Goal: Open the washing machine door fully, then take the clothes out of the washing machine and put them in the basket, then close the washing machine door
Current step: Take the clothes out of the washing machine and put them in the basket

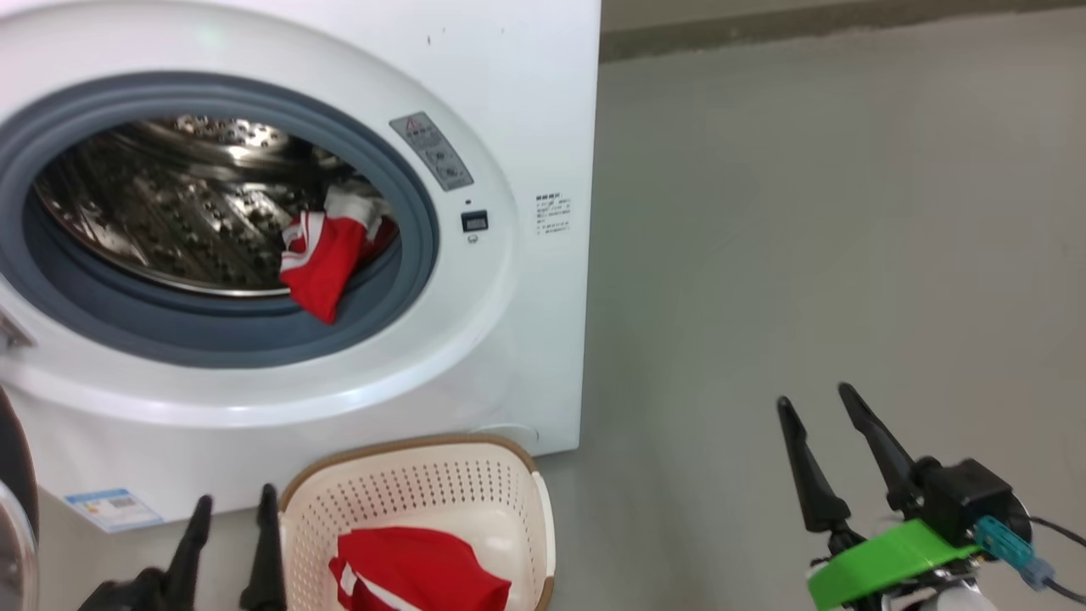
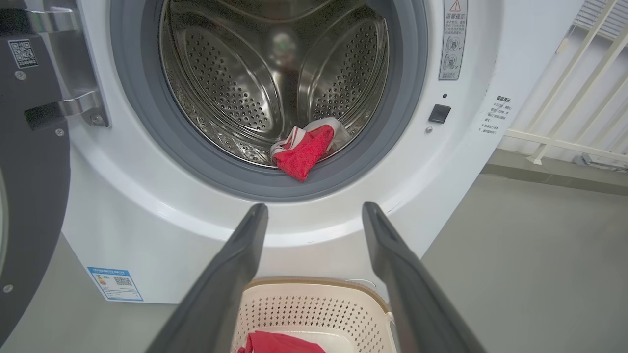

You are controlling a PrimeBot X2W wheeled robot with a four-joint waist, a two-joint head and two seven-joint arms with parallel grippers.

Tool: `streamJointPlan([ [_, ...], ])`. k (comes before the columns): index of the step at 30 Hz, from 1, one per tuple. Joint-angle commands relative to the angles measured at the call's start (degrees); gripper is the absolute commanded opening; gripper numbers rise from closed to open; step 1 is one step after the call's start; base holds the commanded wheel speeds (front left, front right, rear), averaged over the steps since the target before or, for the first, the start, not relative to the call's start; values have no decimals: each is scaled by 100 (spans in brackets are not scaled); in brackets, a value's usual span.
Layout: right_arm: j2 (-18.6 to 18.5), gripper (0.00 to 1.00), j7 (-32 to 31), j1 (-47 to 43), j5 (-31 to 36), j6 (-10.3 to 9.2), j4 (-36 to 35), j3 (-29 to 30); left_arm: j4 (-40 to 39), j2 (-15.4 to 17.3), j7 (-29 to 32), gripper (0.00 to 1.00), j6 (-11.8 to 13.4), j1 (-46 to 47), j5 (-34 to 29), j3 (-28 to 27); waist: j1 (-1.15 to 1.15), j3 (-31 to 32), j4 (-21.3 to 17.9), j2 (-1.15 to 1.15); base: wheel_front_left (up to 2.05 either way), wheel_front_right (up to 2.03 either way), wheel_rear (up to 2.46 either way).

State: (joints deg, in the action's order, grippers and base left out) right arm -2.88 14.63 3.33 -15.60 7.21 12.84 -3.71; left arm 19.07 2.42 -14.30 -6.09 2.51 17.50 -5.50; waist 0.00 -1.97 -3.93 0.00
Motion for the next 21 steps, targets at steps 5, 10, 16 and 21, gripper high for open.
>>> streamJointPlan([
  [5,0,100,37,-236,107,28,-261,91,-533,57,-70,100,-34,-308,-119,-382,0,356,-121,0,0,0,0],
  [10,-2,100,37,-438,145,28,-372,248,-832,52,-70,100,-65,-606,-149,-498,0,476,-180,0,0,0,0],
  [16,-38,100,37,-560,141,28,-456,268,-1097,50,-70,100,-97,-860,-333,-511,0,535,-225,0,0,0,0],
  [21,-87,100,37,-630,118,28,-479,276,-1139,49,-70,100,-114,-965,-429,-536,0,557,-224,0,0,0,0],
])
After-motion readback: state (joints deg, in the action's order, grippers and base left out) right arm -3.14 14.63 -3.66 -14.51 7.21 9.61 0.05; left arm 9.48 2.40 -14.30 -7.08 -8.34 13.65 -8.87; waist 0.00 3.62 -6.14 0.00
